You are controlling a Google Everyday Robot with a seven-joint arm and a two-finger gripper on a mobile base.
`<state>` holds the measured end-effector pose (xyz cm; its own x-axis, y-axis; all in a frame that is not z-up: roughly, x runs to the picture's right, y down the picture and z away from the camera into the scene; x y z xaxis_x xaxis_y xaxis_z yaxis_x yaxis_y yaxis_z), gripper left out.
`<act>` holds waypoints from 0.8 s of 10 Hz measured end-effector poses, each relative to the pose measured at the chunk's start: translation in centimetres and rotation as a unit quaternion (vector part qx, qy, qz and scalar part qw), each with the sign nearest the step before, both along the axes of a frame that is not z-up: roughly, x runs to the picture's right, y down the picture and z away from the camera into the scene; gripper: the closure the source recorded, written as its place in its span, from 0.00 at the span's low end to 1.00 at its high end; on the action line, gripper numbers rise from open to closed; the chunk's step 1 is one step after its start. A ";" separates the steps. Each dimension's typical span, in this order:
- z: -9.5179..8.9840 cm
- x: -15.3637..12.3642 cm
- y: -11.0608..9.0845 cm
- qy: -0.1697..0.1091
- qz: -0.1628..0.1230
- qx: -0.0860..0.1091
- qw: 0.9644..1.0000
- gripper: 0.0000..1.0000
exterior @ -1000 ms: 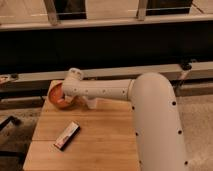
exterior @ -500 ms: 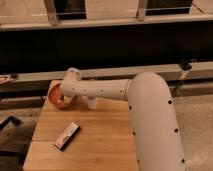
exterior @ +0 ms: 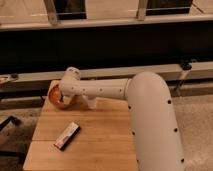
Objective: Place the white sponge in the ceramic bowl
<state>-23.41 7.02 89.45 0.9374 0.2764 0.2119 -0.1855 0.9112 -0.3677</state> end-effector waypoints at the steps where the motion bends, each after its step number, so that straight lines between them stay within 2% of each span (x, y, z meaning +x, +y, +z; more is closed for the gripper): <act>1: 0.0 -0.1 0.0 0.000 -0.001 0.000 1.000 0.20; 8: -0.3 -0.6 0.1 0.001 -0.008 -0.002 1.000 0.20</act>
<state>-24.06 7.07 89.18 0.9423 0.2611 0.2095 -0.1706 0.9131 -0.3704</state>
